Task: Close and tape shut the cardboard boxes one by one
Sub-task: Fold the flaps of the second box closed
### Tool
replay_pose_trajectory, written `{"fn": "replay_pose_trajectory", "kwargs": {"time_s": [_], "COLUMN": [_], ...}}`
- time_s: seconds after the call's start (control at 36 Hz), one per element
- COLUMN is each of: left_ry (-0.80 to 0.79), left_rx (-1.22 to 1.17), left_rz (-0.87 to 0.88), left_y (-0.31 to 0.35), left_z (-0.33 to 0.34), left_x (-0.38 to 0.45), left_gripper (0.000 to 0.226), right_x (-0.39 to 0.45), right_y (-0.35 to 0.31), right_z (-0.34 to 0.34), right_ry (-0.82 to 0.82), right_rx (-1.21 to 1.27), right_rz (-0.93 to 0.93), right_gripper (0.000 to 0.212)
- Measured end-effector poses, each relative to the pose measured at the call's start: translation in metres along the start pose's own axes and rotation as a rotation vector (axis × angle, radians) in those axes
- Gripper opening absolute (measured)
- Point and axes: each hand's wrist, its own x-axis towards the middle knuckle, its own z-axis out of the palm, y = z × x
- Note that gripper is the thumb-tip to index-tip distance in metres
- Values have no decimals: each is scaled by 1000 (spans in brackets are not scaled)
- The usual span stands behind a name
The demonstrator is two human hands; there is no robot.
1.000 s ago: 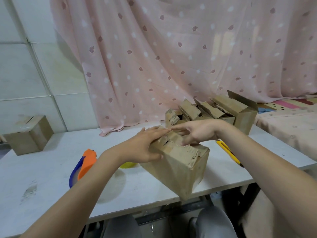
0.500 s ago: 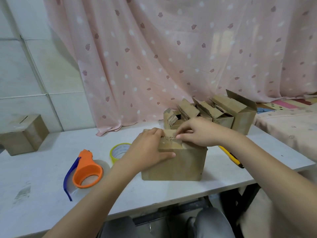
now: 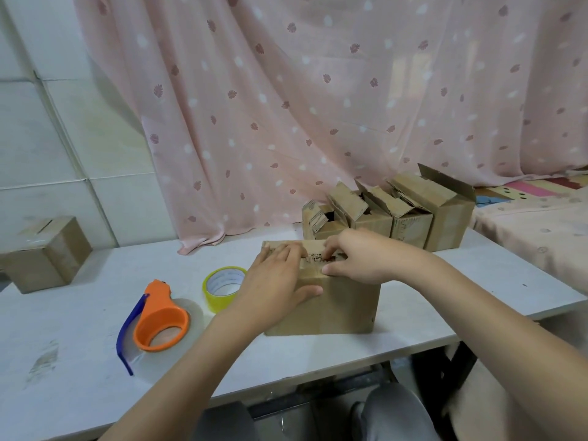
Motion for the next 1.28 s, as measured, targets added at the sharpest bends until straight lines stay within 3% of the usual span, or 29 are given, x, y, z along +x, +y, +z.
{"fn": "replay_pose_trajectory", "kwargs": {"time_s": [0.17, 0.78, 0.97, 1.06, 1.28], "left_ry": [61, 57, 14, 10, 42], "left_rx": [2, 21, 63, 131, 155], "left_rz": [14, 52, 76, 75, 72], "left_y": [-1, 2, -6, -6, -4], "left_z": [4, 0, 4, 7, 10], "left_x": [-3, -4, -3, -4, -5], "left_gripper": [64, 61, 73, 80, 72], "right_x": [4, 10, 1, -7, -19], "right_y": [-3, -2, 13, 27, 36], "right_z": [-7, 3, 0, 8, 33], "right_ry": [38, 92, 263, 341, 426], "right_rx": [113, 150, 309, 270, 223], "right_rz": [24, 25, 16, 23, 4], "right_gripper": [21, 11, 8, 14, 12]}}
